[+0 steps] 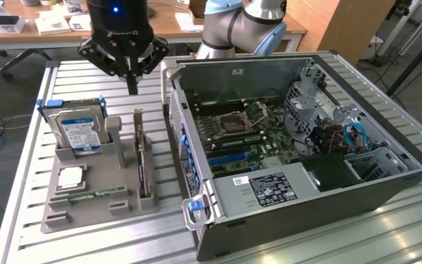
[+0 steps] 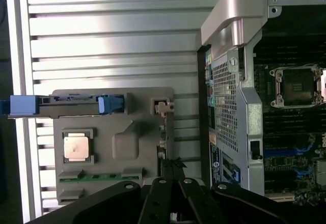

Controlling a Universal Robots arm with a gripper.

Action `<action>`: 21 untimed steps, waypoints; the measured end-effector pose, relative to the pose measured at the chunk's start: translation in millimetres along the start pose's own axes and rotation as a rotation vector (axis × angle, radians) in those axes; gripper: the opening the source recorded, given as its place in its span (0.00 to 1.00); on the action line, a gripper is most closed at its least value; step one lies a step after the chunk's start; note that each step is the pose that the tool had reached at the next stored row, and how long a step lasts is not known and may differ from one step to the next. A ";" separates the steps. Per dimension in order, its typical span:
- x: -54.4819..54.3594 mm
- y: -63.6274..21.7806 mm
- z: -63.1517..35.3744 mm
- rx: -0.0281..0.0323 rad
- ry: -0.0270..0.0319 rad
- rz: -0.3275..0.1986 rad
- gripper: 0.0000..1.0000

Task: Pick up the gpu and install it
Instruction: 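Reach for the gpu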

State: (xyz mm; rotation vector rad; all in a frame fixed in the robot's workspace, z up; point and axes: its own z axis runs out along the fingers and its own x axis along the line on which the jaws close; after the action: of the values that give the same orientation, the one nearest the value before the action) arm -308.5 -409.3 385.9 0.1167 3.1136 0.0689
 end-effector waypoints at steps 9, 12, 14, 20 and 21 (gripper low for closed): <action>1.4 -18.1 -0.9 0.0001 0.0000 0.000 0.10; 2.1 -24.4 -1.2 0.0001 0.0000 0.000 0.10; 2.5 -28.5 -1.4 0.0000 0.0000 0.000 0.10; 2.3 -40.4 -1.8 0.0001 0.0001 0.000 0.10; 2.2 -42.3 -1.9 0.0001 0.0001 0.000 0.10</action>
State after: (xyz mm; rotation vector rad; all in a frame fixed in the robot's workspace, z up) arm -313.9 -451.3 385.9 0.1166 3.1137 0.0688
